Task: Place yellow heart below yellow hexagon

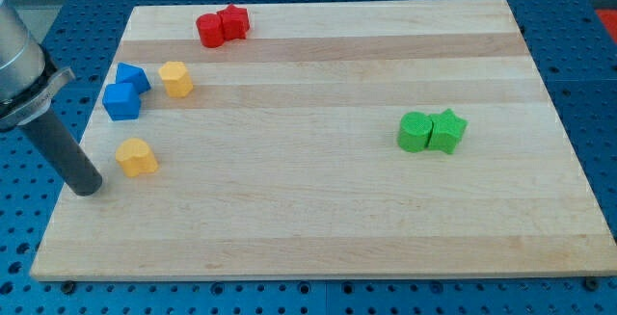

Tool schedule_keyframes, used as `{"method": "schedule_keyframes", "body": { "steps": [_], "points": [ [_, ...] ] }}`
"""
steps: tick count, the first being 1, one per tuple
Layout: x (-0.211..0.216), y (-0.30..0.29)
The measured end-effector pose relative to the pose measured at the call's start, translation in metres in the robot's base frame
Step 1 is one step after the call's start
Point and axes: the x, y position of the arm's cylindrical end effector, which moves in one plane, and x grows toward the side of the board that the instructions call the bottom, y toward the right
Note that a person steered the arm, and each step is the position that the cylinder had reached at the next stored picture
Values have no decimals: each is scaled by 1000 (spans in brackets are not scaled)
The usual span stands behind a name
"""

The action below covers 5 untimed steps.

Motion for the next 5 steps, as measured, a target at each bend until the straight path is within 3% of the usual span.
{"method": "schedule_keyframes", "body": {
  "steps": [5],
  "points": [
    [-52, 55]
  ]
}}
